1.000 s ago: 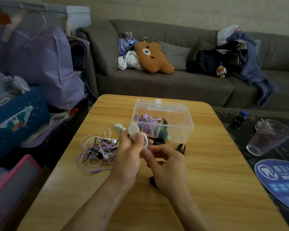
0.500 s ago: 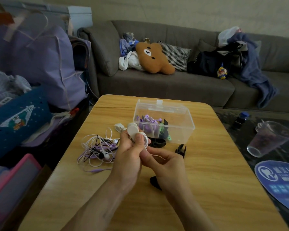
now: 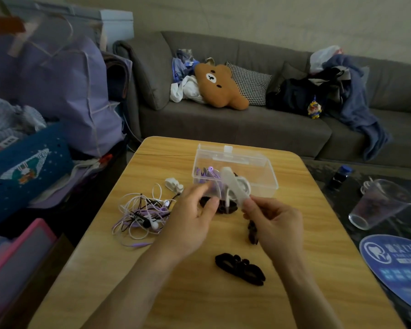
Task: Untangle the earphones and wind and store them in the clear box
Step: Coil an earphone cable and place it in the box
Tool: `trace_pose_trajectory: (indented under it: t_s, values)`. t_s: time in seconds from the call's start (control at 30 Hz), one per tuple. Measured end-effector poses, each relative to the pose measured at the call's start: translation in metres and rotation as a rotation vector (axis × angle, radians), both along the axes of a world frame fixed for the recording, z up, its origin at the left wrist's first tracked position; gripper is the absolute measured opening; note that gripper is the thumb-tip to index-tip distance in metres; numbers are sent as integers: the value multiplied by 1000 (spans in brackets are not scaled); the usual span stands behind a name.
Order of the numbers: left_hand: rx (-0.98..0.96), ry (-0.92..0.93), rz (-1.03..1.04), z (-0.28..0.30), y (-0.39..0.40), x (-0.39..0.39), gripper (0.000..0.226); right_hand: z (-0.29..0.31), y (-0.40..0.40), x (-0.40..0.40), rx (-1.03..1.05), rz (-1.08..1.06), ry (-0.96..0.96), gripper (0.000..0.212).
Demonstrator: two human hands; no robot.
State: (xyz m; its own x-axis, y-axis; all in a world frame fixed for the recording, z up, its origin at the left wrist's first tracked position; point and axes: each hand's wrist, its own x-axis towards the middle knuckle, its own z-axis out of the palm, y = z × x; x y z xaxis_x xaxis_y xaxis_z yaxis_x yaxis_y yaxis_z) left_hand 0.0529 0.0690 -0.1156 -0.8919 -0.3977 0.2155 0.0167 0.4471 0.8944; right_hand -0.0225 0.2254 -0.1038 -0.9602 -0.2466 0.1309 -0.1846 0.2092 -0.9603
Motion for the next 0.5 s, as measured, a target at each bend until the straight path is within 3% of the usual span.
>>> trace_pose_trajectory:
  t_s: [0.07,0.2,0.37,0.5]
  values:
    - [-33,29,72,-2,-4,-2,40,11,4,-12,103,-87,63,12]
    - [-168,154,121,1,-4,-3,18,41,0,-45,390,-212,238,15]
    - [-331,102,146,-1,-9,-5,12,55,-26,-87,845,-264,317,16]
    - [-467,3,179,0,-15,-1,15,45,-48,-100,1066,-289,322,23]
